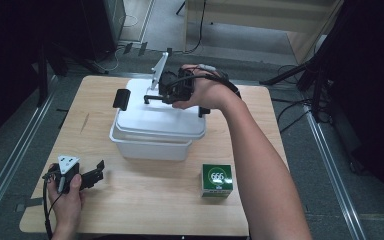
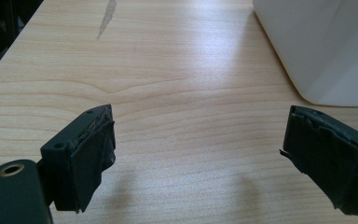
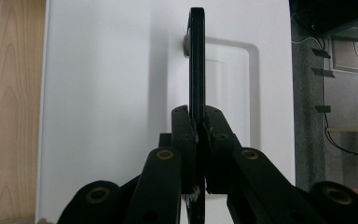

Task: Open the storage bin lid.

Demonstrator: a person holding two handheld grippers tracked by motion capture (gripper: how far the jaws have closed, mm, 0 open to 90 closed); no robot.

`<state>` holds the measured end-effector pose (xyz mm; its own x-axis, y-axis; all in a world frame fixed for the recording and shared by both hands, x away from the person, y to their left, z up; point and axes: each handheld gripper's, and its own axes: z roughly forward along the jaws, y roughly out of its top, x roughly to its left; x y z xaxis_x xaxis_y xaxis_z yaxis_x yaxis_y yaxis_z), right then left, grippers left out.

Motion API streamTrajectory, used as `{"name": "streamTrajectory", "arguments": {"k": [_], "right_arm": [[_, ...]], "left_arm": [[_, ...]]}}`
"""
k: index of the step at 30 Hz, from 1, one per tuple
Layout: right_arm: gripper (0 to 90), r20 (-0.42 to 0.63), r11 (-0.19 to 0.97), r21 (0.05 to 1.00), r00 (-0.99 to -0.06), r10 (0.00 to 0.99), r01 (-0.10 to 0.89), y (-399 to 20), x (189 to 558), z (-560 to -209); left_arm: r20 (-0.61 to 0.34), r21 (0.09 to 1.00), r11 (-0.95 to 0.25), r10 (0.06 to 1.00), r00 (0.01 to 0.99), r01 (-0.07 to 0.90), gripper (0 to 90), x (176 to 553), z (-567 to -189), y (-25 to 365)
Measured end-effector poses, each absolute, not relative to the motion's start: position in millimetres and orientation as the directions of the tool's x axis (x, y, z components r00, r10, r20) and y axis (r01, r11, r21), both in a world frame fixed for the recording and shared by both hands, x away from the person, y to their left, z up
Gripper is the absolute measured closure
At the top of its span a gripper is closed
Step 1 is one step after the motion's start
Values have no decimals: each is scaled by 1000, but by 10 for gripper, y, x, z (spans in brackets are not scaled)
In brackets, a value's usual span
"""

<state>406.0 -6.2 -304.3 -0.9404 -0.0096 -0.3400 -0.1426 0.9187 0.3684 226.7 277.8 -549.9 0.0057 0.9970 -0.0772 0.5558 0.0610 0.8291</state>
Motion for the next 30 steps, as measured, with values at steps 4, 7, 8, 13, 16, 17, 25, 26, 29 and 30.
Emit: {"name": "streamTrajectory", "arguments": {"k": [4, 7, 8, 13, 16, 17, 25, 26, 29, 30], "right_arm": [[854, -343, 923, 363, -939, 4, -129, -128, 4053, -3018], [855, -348, 923, 362, -937, 6, -129, -184, 4060, -2999], [855, -350, 922, 363, -937, -3, -138, -217, 4070, -2993], [855, -355, 926, 358, -935, 16, -120, -316, 4068, -2968], [855, -358, 928, 356, -933, 26, -111, -381, 4066, -2950], [855, -355, 928, 358, -935, 29, -107, -399, 4066, -2947], [854, -365, 929, 358, -930, 47, -93, -585, 4078, -2902], [854, -364, 928, 362, -930, 56, -86, -609, 4079, -2898], [855, -359, 925, 371, -932, 60, -83, -682, 4095, -2886], [855, -362, 925, 373, -930, 69, -77, -715, 4101, -2879]], "left_arm": [[-78, 830, 62, 997, 6, 555, 97, 2268, -5500, 2779], [-78, 830, 62, 997, 6, 555, 97, 2269, -5500, 2778], [-77, 829, 61, 997, 6, 557, 97, 2269, -5499, 2777], [-76, 828, 58, 997, 8, 558, 97, 2269, -5499, 2773], [-74, 827, 56, 997, 9, 559, 97, 2270, -5499, 2772], [-73, 827, 55, 997, 10, 559, 97, 2270, -5499, 2771], [-68, 826, 48, 998, 14, 562, 97, 2270, -5499, 2770], [-68, 826, 48, 998, 15, 562, 97, 2270, -5499, 2770], [-69, 825, 48, 998, 16, 562, 97, 2270, -5499, 2770], [-69, 826, 49, 997, 15, 562, 97, 2271, -5500, 2771]]}}
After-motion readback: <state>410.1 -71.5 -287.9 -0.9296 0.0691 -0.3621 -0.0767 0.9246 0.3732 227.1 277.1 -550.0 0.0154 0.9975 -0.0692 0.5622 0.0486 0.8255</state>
